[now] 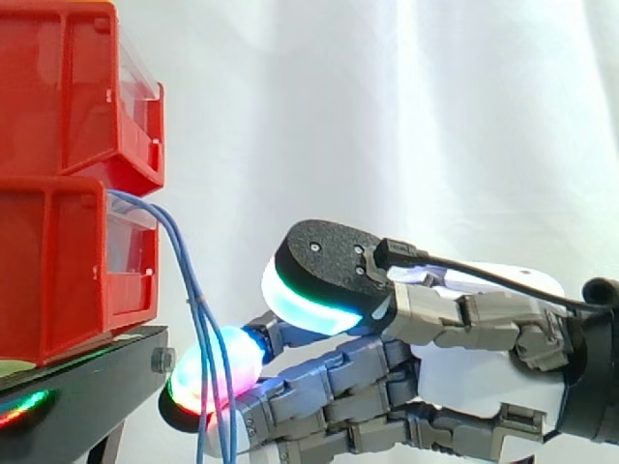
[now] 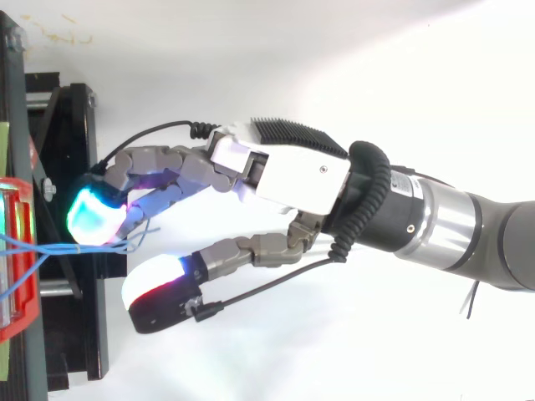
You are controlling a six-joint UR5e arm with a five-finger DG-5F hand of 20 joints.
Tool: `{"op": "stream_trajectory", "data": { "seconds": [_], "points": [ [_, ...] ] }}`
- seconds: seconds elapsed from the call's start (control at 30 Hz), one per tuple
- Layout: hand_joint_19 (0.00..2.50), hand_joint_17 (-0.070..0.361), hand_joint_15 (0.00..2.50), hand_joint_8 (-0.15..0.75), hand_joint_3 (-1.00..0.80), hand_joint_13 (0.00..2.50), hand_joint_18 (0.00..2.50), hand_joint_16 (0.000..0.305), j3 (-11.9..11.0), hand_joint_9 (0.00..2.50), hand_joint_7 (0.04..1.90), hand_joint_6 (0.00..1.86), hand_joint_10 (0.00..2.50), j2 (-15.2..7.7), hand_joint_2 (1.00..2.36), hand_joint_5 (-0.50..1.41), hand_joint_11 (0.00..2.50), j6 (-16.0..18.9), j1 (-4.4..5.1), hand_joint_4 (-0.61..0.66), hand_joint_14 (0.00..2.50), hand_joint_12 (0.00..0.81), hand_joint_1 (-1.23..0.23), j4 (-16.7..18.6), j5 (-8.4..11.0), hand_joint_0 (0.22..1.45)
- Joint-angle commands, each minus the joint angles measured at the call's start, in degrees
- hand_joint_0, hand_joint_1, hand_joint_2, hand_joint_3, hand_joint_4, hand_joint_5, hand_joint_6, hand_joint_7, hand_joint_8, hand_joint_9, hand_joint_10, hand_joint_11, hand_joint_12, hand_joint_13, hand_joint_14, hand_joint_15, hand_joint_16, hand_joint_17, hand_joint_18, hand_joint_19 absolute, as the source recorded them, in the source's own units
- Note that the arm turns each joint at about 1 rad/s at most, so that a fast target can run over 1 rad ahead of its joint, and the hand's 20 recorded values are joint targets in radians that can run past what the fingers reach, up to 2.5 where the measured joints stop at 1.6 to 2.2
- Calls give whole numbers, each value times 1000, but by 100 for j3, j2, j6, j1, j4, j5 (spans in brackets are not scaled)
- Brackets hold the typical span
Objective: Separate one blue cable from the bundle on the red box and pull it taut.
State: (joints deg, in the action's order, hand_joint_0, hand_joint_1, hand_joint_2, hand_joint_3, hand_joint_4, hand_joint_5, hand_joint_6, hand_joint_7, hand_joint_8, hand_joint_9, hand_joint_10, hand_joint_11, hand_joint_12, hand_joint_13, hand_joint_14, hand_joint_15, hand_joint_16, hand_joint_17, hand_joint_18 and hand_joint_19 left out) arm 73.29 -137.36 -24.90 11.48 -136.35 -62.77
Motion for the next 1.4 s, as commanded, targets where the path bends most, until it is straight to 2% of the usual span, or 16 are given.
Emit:
{"op": "stream_trajectory", "data": {
  "seconds": [0.0,0.07,0.3,0.33,0.43,0.53,0.7,0.73,0.8,0.9,1.13,1.37],
  "points": [
    [253,98,183,312,-420,587,488,43,-192,787,1259,502,6,-1,1006,-67,245,-15,12,238,6,378,-662,-191,-87,565],
    [262,97,179,313,-379,594,494,43,-254,792,1386,506,7,-1,1009,-63,256,-15,12,188,6,379,-670,-252,-104,579],
    [274,97,201,318,-262,600,507,43,-430,804,1118,725,8,-1,1015,-120,324,38,12,161,8,383,-666,-604,-148,578],
    [273,97,209,321,-210,605,513,43,-465,804,1156,751,9,-1,1017,-130,348,90,12,153,6,385,-663,-700,-148,570],
    [246,110,218,353,-149,642,574,49,-535,828,1029,860,9,-1,1014,-157,397,205,12,191,6,419,-682,-823,-148,574],
    [245,112,216,370,-109,653,597,50,-641,851,1055,873,9,8,1013,-160,422,266,12,188,6,429,-706,-947,-166,579],
    [261,109,232,365,-129,656,606,49,-764,844,1038,883,9,8,1014,-164,447,380,12,191,7,423,-729,-1324,-175,589],
    [258,108,229,363,-138,654,603,48,-825,844,1021,888,10,17,1014,-167,457,503,12,190,7,420,-740,-1509,-175,590],
    [274,103,243,354,-176,655,596,46,-852,843,1022,890,10,17,1015,-170,456,556,12,194,8,411,-766,-1579,-175,593],
    [299,98,250,342,-230,663,589,44,-869,856,1024,891,11,104,1015,-168,475,697,30,197,8,398,-775,-1878,-175,589],
    [311,101,255,358,-388,681,602,45,-869,898,1028,873,14,263,1007,-152,471,767,91,204,10,410,-703,-2203,-175,542],
    [316,102,263,367,-469,708,639,45,-869,958,1118,852,12,342,1002,-129,501,908,126,217,8,413,-714,-2309,-175,538]
  ]
}}
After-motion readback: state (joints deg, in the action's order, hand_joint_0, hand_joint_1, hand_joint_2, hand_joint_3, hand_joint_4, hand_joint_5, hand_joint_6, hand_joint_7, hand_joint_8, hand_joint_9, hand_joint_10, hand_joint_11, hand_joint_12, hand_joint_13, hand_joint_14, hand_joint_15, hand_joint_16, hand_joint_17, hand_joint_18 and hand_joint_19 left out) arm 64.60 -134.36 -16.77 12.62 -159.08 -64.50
